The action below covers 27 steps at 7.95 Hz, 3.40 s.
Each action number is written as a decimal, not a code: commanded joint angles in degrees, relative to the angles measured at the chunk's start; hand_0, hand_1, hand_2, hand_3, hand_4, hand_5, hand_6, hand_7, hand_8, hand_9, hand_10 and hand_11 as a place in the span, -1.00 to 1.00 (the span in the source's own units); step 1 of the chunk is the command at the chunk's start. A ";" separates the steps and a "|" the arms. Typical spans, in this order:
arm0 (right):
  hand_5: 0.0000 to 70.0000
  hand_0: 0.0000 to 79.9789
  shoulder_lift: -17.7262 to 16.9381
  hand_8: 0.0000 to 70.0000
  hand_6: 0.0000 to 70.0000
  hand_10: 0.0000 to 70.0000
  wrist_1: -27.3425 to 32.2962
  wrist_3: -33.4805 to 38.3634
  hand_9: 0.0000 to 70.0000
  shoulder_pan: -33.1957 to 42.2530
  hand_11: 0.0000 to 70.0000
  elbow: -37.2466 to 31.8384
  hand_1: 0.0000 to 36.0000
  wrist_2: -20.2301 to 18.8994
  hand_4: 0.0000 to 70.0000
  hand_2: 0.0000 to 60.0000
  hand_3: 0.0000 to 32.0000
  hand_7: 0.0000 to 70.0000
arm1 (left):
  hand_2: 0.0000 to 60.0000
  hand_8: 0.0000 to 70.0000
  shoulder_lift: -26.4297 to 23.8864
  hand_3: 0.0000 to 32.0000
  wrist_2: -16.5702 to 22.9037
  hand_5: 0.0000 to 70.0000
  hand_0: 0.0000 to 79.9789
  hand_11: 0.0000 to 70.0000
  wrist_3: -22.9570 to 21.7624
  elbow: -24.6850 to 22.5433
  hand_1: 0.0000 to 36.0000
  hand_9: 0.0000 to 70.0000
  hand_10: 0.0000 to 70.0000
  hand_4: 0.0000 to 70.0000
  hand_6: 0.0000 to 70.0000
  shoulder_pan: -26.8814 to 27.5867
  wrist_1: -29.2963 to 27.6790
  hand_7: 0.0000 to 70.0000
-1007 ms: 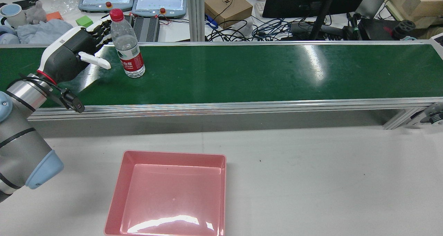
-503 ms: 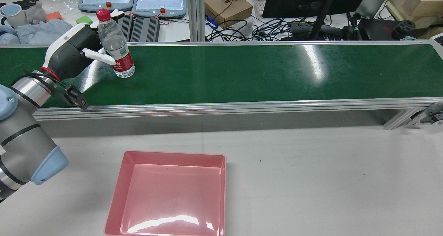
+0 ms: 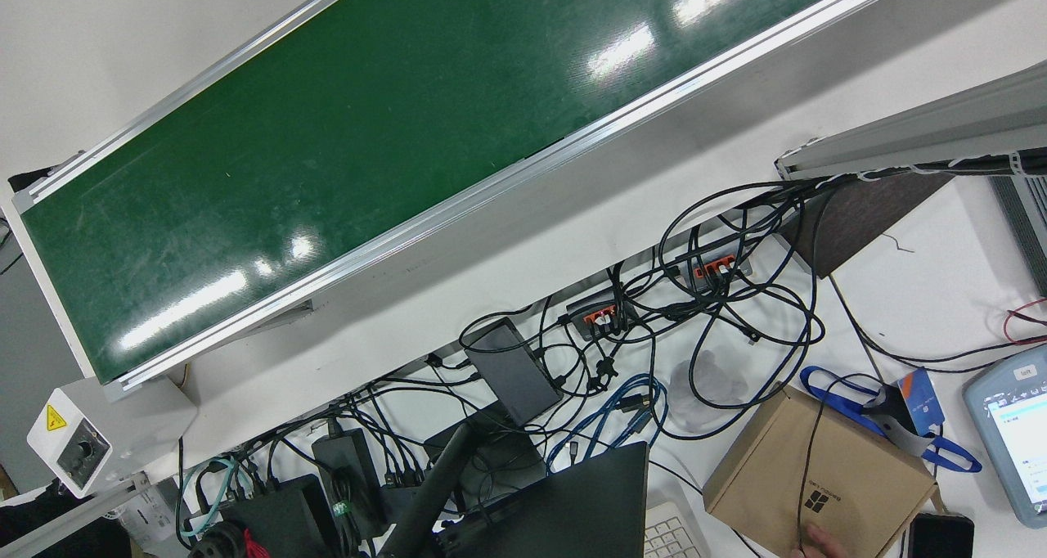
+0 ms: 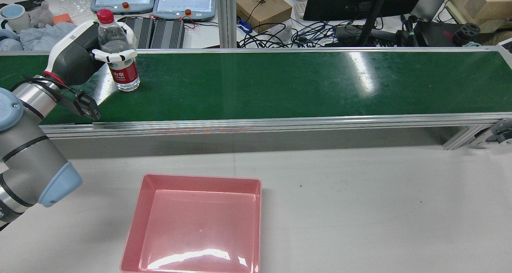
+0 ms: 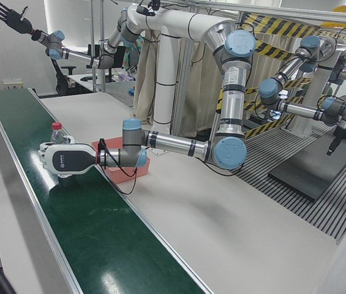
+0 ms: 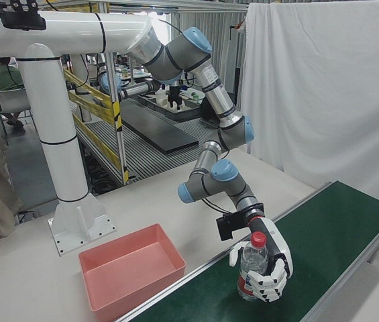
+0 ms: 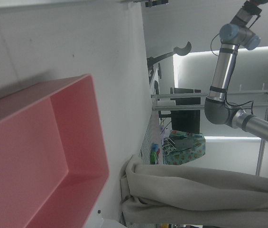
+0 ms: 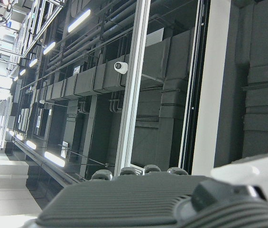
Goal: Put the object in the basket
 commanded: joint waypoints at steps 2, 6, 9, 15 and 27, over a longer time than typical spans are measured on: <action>-1.00 -1.00 0.00 -1.00 -1.00 -1.00 0.00 0.00 -1.00 0.00 -1.00 0.00 -1.00 0.00 -1.00 -1.00 -1.00 -1.00 | 1.00 0.63 -1.17 -1.00 -0.60 0.89 0.25 0.86 -0.03 -2.59 0.07 0.95 0.31 0.61 0.84 -0.77 4.32 0.57; -1.00 -1.00 0.00 -1.00 -1.00 -1.00 0.00 0.00 -1.00 0.00 -1.00 0.00 -1.00 0.00 -1.00 -1.00 -1.00 -1.00 | 0.94 0.44 3.64 -1.00 2.55 0.81 0.29 0.53 -1.53 -19.52 0.09 0.74 0.07 0.45 0.60 0.90 10.81 0.45; -1.00 -1.00 0.00 -1.00 -1.00 -1.00 0.00 0.00 -1.00 0.00 -1.00 0.00 -1.00 0.00 -1.00 -1.00 -1.00 -1.00 | 0.80 0.37 10.06 -1.00 3.01 0.77 0.31 0.42 -1.44 -30.62 0.11 0.65 -0.02 0.37 0.48 7.82 14.96 0.38; -1.00 -1.00 0.00 -1.00 -1.00 -1.00 0.00 0.00 -1.00 0.00 -1.00 0.00 -1.00 0.00 -1.00 -1.00 -1.00 -1.00 | 0.75 0.38 10.17 -1.00 2.30 0.65 0.41 0.56 4.25 -32.40 0.29 0.69 0.09 0.31 0.33 27.25 16.01 0.28; -1.00 -1.00 0.00 -1.00 -1.00 -1.00 0.00 0.00 -1.00 0.00 -1.00 0.00 -1.00 0.00 -1.00 -1.00 -1.00 -1.00 | -1.00 -0.84 23.68 -1.00 2.83 -0.27 0.15 -0.56 3.83 -43.53 -0.99 -0.85 -0.71 -0.71 -0.91 27.71 10.47 -0.95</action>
